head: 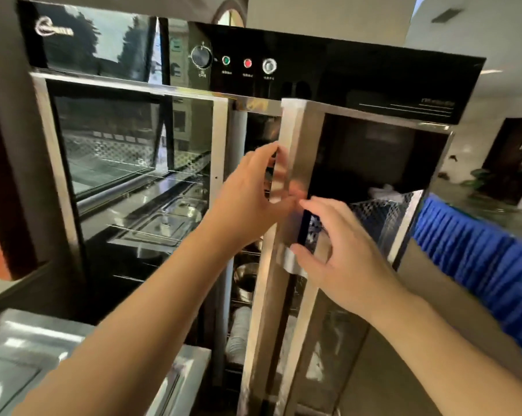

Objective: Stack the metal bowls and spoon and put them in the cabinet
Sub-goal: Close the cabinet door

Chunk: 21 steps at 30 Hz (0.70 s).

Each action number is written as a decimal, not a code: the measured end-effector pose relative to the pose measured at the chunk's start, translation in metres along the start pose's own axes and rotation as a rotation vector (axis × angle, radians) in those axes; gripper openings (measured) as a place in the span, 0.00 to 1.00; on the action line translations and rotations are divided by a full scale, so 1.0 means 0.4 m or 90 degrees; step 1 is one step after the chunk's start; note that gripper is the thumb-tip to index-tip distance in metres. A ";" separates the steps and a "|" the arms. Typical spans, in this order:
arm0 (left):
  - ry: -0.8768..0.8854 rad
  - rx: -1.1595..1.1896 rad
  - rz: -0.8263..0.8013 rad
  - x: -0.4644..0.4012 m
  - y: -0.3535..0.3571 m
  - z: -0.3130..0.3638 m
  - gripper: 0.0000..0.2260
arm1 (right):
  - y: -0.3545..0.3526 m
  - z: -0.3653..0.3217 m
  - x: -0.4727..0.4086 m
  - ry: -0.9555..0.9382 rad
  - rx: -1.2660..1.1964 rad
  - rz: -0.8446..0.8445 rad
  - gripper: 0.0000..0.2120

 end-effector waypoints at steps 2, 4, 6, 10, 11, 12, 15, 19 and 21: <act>-0.024 -0.016 0.020 -0.023 -0.011 -0.049 0.29 | 0.056 0.023 -0.012 0.022 0.017 -0.002 0.27; -0.038 -0.029 0.027 -0.045 -0.017 -0.091 0.28 | 0.103 0.041 -0.030 0.039 0.015 0.015 0.25; -0.052 -0.044 0.035 -0.067 -0.021 -0.132 0.28 | 0.150 0.058 -0.056 0.061 -0.019 0.046 0.26; -0.063 -0.112 0.071 -0.111 -0.025 -0.208 0.27 | 0.235 0.088 -0.115 0.109 -0.107 0.091 0.30; -0.065 -0.137 0.080 -0.118 -0.025 -0.221 0.27 | 0.250 0.095 -0.127 0.125 -0.121 0.097 0.31; -0.065 -0.158 0.090 -0.127 -0.024 -0.237 0.26 | 0.266 0.105 -0.141 0.147 -0.139 0.104 0.30; -0.061 -0.220 0.114 -0.161 -0.022 -0.290 0.27 | 0.325 0.140 -0.189 0.246 -0.238 0.090 0.26; -0.067 -0.298 0.118 -0.206 -0.015 -0.369 0.27 | 0.413 0.171 -0.250 0.327 -0.290 0.033 0.14; -0.085 -0.331 0.110 -0.230 -0.016 -0.411 0.29 | 0.450 0.188 -0.277 0.361 -0.319 0.021 0.14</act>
Point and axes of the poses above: each hand's wrist, its own x-axis away from the middle knuckle, its own y-axis out of the palm, z = x × y, the point moved 4 cm from there along -x, towards the middle knuckle, and after that the axes turned 6 degrees about -y, right-handed, at the moved point
